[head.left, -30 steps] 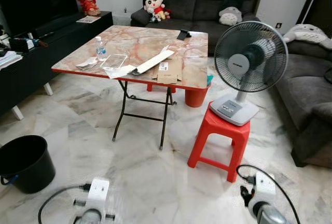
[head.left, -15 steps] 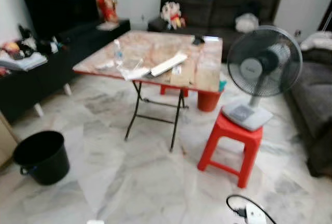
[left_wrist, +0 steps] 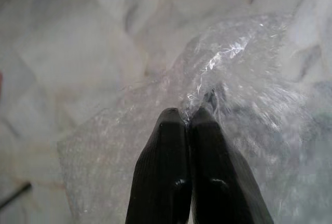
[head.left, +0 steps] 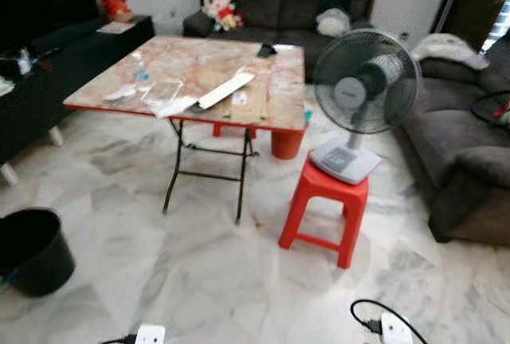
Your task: Picking trash to rubbish bin
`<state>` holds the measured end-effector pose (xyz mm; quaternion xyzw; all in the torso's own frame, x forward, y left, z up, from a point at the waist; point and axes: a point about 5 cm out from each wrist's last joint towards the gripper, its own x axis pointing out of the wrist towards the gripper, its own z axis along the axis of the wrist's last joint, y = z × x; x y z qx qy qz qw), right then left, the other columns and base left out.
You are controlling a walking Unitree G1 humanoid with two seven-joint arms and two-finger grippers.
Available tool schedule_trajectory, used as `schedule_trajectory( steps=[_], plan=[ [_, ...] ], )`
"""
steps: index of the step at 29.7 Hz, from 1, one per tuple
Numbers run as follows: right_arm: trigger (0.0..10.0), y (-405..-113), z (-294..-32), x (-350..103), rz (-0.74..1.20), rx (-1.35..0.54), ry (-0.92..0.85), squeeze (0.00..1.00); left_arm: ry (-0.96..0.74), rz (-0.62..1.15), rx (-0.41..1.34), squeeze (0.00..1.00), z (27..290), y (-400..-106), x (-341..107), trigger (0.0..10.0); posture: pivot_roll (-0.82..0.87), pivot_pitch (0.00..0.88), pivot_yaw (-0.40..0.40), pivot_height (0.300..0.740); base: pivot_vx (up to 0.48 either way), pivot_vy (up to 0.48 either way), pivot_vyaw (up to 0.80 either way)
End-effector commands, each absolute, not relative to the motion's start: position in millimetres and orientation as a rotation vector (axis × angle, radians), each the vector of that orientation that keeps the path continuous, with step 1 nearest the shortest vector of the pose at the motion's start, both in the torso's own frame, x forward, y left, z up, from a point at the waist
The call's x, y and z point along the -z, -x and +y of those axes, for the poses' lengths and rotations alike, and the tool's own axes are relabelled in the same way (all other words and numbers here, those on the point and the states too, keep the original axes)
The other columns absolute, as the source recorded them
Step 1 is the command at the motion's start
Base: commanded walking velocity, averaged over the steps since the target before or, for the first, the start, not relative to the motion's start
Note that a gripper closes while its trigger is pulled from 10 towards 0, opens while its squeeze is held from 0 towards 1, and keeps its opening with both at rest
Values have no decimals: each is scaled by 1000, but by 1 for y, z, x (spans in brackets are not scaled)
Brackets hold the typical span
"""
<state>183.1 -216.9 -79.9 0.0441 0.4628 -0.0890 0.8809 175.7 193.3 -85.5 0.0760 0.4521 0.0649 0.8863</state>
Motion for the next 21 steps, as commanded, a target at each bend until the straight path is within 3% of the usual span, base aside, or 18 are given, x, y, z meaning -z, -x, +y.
schedule_trajectory(
  steps=[1,21],
  plan=[
    [10000,-186,-216,79,962,197,-90,0,-167,968,-137,0,194,-168,89,10000,-37,44,-56,740,0,0,788],
    [10000,-177,-218,83,998,249,-134,0,-189,966,-98,0,186,-170,89,10000,-40,68,-53,740,0,0,797]
  ],
)
